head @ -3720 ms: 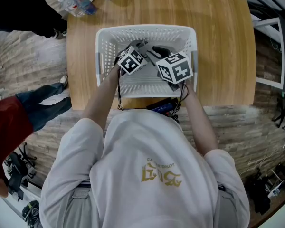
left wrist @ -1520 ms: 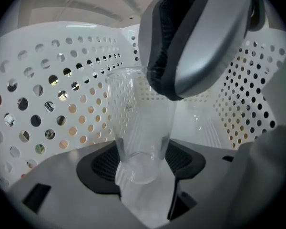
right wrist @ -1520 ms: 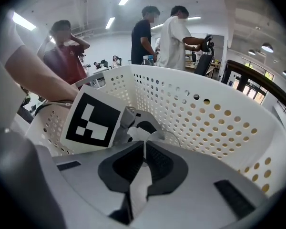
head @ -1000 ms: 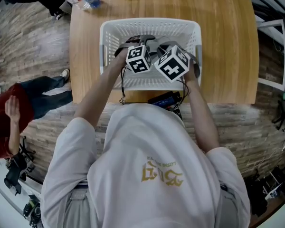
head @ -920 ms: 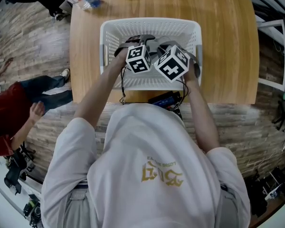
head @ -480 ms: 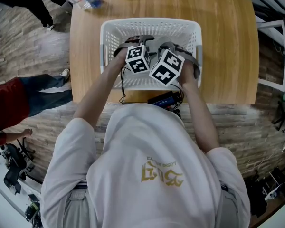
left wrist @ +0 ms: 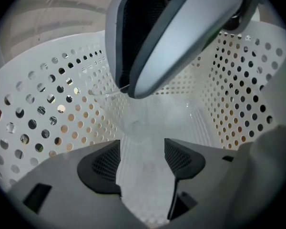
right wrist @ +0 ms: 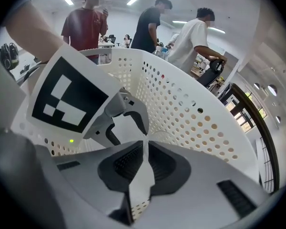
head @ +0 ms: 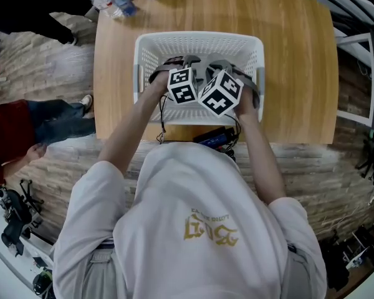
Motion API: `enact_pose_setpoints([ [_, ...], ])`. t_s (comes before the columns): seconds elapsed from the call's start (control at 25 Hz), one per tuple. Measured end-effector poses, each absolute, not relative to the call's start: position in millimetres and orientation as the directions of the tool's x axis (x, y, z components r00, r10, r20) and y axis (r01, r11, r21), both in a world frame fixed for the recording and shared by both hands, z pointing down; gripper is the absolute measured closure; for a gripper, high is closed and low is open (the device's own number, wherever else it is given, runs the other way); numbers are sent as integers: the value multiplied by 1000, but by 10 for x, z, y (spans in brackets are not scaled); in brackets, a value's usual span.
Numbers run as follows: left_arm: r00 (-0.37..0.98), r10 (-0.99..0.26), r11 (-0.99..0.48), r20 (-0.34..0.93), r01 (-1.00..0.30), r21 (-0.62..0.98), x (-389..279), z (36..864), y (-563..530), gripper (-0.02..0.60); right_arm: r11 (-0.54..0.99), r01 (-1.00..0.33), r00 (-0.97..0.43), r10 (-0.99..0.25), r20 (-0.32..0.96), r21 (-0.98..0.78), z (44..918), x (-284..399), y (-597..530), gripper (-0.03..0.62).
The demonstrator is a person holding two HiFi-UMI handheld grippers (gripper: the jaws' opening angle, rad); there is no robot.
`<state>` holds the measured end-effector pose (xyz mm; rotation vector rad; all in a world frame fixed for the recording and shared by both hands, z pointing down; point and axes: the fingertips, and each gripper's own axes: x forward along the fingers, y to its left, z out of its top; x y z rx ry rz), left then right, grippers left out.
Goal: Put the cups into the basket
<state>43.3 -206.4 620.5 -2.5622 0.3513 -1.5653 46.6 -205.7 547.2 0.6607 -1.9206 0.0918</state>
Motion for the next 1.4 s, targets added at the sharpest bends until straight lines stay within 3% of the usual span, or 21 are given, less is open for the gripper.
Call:
enact_pose_setpoints([
  [0.48,492,-302,-932,816,-334,-143,401,5951,-2061,288,751,-659,-426,-410,806,34,5395,521,-2057,535],
  [0.8,511,-334,-925,792,-338,-172,390,5924,-2210,313,669,-740,-477,-451,755,-68,5349,558,-2154,519],
  [0.96,553,-362,-921,751,-337,-195,370,5824,-2299,313,595,-778,-536,-462,706,-201,5249,533,-2160,515],
  [1.24,584,-295,-951,756,-252,-176,435,5681,-2188,319,424,-783,-622,-527,580,-454,5056,637,-2248,513],
  [1.4,604,-306,-947,736,-274,-169,446,5487,-2186,331,390,-791,-610,-565,556,-471,4998,703,-2283,514],
])
